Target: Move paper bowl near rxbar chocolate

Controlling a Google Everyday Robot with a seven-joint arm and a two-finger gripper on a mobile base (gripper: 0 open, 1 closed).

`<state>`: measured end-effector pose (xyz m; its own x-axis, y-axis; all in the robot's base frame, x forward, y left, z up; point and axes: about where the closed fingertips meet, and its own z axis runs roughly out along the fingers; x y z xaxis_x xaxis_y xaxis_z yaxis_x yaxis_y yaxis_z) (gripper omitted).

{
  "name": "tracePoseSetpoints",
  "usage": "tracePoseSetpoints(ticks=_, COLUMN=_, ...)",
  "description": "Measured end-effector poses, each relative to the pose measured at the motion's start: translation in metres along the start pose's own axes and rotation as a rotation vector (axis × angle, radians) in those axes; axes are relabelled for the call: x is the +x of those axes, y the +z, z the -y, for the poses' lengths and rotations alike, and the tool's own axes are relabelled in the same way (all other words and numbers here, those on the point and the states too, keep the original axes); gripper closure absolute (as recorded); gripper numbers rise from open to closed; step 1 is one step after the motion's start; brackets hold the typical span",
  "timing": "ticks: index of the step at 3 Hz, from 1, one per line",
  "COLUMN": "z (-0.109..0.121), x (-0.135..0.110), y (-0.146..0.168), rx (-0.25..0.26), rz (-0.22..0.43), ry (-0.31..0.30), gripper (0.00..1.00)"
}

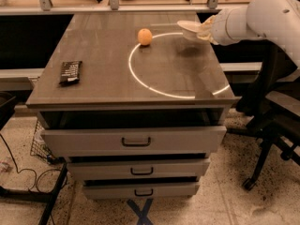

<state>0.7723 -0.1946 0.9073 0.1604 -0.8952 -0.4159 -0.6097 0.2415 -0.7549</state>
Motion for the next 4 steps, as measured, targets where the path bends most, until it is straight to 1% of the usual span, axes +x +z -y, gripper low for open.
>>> tracePoseSetpoints(ticks=1, z=0.001, x=-0.002, y=-0.001, rx=0.002, rz=0.004, ry=-0.004, gripper=1.0)
tracePoseSetpoints(ticks=2, z=0.01, x=-0.042, y=-0.023, rx=0.056, rz=0.1, ry=-0.076, gripper=1.0)
tracePoseSetpoints(ticks=3, z=0.014, x=-0.103, y=-0.07, rx=0.116, rz=0.231, ry=-0.187, gripper=1.0)
tracePoseSetpoints(ticks=4, z=0.008, x=-0.151, y=-0.101, rx=0.13, rz=0.336, ry=-0.271, gripper=1.0)
